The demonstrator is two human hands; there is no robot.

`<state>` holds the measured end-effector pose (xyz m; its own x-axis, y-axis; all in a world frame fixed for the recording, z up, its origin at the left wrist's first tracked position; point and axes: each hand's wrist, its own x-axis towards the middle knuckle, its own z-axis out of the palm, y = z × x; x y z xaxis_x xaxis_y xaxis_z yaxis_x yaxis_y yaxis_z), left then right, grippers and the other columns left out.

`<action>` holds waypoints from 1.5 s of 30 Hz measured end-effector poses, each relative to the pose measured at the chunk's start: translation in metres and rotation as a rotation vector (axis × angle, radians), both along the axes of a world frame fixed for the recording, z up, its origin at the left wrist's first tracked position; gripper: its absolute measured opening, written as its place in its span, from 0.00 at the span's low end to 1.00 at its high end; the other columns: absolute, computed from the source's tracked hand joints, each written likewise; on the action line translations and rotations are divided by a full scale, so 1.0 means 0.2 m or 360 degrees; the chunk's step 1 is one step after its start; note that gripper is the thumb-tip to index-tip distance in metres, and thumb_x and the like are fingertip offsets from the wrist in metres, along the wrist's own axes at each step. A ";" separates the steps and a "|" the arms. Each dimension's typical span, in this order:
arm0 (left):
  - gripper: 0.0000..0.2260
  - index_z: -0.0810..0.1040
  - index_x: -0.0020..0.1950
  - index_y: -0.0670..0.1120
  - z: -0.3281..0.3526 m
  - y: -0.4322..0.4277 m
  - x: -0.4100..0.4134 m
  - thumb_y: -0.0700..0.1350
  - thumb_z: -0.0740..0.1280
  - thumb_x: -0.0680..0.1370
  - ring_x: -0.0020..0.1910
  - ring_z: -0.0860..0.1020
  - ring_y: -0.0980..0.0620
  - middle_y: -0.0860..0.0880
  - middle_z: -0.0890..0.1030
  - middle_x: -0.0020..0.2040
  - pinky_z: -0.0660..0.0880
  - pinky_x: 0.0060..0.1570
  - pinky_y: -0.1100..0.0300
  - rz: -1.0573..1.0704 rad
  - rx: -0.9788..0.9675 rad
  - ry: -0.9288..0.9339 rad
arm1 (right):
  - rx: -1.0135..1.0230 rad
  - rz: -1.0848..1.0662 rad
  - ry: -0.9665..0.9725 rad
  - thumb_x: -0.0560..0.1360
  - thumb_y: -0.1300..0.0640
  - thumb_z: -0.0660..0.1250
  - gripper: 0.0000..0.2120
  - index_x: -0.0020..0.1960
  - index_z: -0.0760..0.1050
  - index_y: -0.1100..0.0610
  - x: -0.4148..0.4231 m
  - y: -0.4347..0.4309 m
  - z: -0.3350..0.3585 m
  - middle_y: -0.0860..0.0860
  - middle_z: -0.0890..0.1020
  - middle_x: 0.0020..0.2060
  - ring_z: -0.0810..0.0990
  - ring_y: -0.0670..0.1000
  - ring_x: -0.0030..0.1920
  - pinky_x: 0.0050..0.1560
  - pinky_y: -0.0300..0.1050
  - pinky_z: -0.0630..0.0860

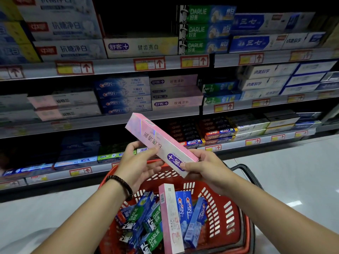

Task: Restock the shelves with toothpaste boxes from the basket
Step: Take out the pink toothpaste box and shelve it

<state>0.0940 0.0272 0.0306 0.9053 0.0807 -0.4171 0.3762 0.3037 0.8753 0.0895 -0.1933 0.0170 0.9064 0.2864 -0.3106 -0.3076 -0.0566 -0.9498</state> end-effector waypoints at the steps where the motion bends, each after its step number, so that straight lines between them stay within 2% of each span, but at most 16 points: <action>1: 0.21 0.72 0.68 0.50 0.00 -0.01 0.00 0.42 0.76 0.78 0.47 0.88 0.40 0.42 0.88 0.52 0.83 0.42 0.50 -0.0041 0.0000 0.0024 | 0.0034 -0.0004 0.0030 0.78 0.62 0.75 0.18 0.66 0.79 0.58 0.00 0.00 0.00 0.58 0.88 0.55 0.88 0.60 0.56 0.60 0.59 0.84; 4: 0.19 0.74 0.69 0.46 0.00 -0.03 -0.02 0.45 0.74 0.80 0.47 0.87 0.42 0.42 0.88 0.53 0.82 0.45 0.50 -0.0221 0.0029 0.0071 | 0.0133 -0.0008 0.0090 0.78 0.63 0.74 0.16 0.66 0.79 0.60 0.00 0.01 0.01 0.61 0.87 0.55 0.87 0.63 0.58 0.63 0.61 0.82; 6: 0.17 0.77 0.67 0.44 0.01 -0.04 -0.03 0.47 0.72 0.80 0.47 0.87 0.45 0.44 0.88 0.54 0.81 0.47 0.51 -0.0337 0.0050 0.0085 | 0.0195 -0.0013 0.0128 0.79 0.63 0.73 0.15 0.65 0.80 0.60 0.00 0.01 0.01 0.62 0.87 0.56 0.87 0.62 0.56 0.61 0.59 0.82; 9: 0.14 0.80 0.65 0.46 0.02 -0.05 -0.04 0.49 0.72 0.81 0.49 0.87 0.46 0.46 0.88 0.55 0.79 0.51 0.51 -0.0449 0.0088 0.0094 | 0.0270 -0.0006 0.0174 0.78 0.61 0.73 0.15 0.65 0.82 0.59 0.00 0.02 0.02 0.62 0.87 0.55 0.87 0.58 0.51 0.56 0.53 0.83; 14: 0.16 0.78 0.65 0.50 0.01 -0.06 -0.05 0.51 0.74 0.79 0.58 0.85 0.41 0.49 0.88 0.54 0.77 0.47 0.52 -0.0460 0.0154 0.0078 | 0.0302 0.0020 0.0199 0.78 0.60 0.73 0.15 0.65 0.82 0.59 0.00 0.02 0.02 0.61 0.88 0.53 0.87 0.53 0.46 0.55 0.52 0.83; 19: 0.17 0.76 0.66 0.48 0.03 -0.07 -0.06 0.49 0.74 0.79 0.49 0.87 0.46 0.48 0.88 0.53 0.76 0.45 0.54 -0.0409 0.0120 0.0074 | 0.0281 0.0054 0.0191 0.79 0.60 0.74 0.17 0.66 0.80 0.60 -0.02 0.04 0.02 0.62 0.87 0.55 0.87 0.56 0.50 0.55 0.51 0.84; 22: 0.17 0.76 0.66 0.48 0.04 -0.06 -0.07 0.48 0.73 0.79 0.49 0.87 0.45 0.48 0.88 0.53 0.76 0.47 0.53 -0.0410 0.0094 0.0076 | 0.0244 0.0087 0.0171 0.79 0.59 0.74 0.16 0.66 0.81 0.58 -0.02 0.05 0.02 0.61 0.87 0.56 0.87 0.56 0.52 0.57 0.51 0.83; 27: 0.17 0.76 0.66 0.46 0.06 -0.06 -0.07 0.46 0.73 0.79 0.47 0.86 0.46 0.46 0.88 0.53 0.77 0.52 0.49 -0.0385 0.0023 0.0073 | 0.0208 0.0143 0.0152 0.74 0.54 0.78 0.23 0.66 0.81 0.59 -0.02 0.06 -0.01 0.61 0.87 0.58 0.86 0.60 0.57 0.57 0.52 0.82; 30: 0.18 0.75 0.66 0.44 0.06 -0.05 -0.07 0.45 0.73 0.79 0.48 0.86 0.46 0.45 0.88 0.52 0.79 0.54 0.47 -0.0367 0.0003 0.0075 | 0.0162 0.0147 0.0132 0.76 0.55 0.78 0.20 0.65 0.82 0.60 -0.02 0.07 -0.02 0.60 0.87 0.57 0.87 0.59 0.56 0.51 0.47 0.82; 32: 0.18 0.74 0.66 0.43 0.06 -0.05 -0.07 0.45 0.73 0.79 0.48 0.87 0.44 0.44 0.88 0.52 0.81 0.52 0.47 -0.0370 -0.0014 0.0085 | 0.0126 0.0131 0.0109 0.76 0.56 0.77 0.18 0.64 0.83 0.60 -0.02 0.07 -0.02 0.60 0.88 0.55 0.87 0.57 0.53 0.46 0.42 0.82; 34: 0.17 0.74 0.66 0.42 0.07 -0.05 -0.07 0.44 0.72 0.79 0.47 0.87 0.43 0.42 0.88 0.51 0.83 0.49 0.47 -0.0369 -0.0039 0.0096 | 0.0116 0.0130 0.0092 0.74 0.55 0.79 0.21 0.64 0.82 0.61 -0.02 0.08 -0.02 0.60 0.88 0.55 0.87 0.56 0.52 0.43 0.41 0.81; 36: 0.17 0.74 0.66 0.42 0.07 -0.05 -0.07 0.42 0.72 0.79 0.47 0.87 0.43 0.41 0.88 0.51 0.84 0.46 0.46 -0.0360 -0.0045 0.0108 | 0.0082 0.0141 0.0069 0.70 0.52 0.80 0.26 0.65 0.81 0.60 -0.02 0.08 -0.02 0.59 0.88 0.55 0.87 0.56 0.52 0.43 0.42 0.81; 38: 0.17 0.74 0.66 0.42 0.06 -0.05 -0.06 0.40 0.72 0.79 0.47 0.87 0.42 0.41 0.88 0.51 0.84 0.48 0.43 -0.0353 -0.0037 0.0117 | 0.0055 0.0117 0.0051 0.69 0.51 0.82 0.29 0.66 0.79 0.59 -0.01 0.09 -0.02 0.57 0.88 0.54 0.87 0.55 0.51 0.43 0.43 0.81; 42: 0.15 0.76 0.65 0.43 0.05 -0.04 -0.06 0.41 0.72 0.79 0.47 0.87 0.43 0.41 0.88 0.50 0.84 0.45 0.44 -0.0360 0.0033 0.0125 | 0.0078 0.0034 0.0070 0.71 0.47 0.80 0.28 0.67 0.78 0.56 0.02 0.06 0.00 0.58 0.88 0.56 0.86 0.57 0.52 0.50 0.51 0.79; 45: 0.14 0.78 0.65 0.45 0.04 -0.03 -0.07 0.43 0.73 0.79 0.51 0.87 0.41 0.40 0.87 0.51 0.83 0.50 0.38 -0.0391 0.0058 0.0151 | 0.0130 -0.0116 0.0040 0.72 0.49 0.81 0.26 0.66 0.79 0.55 0.04 0.05 0.02 0.57 0.88 0.56 0.84 0.56 0.49 0.50 0.52 0.79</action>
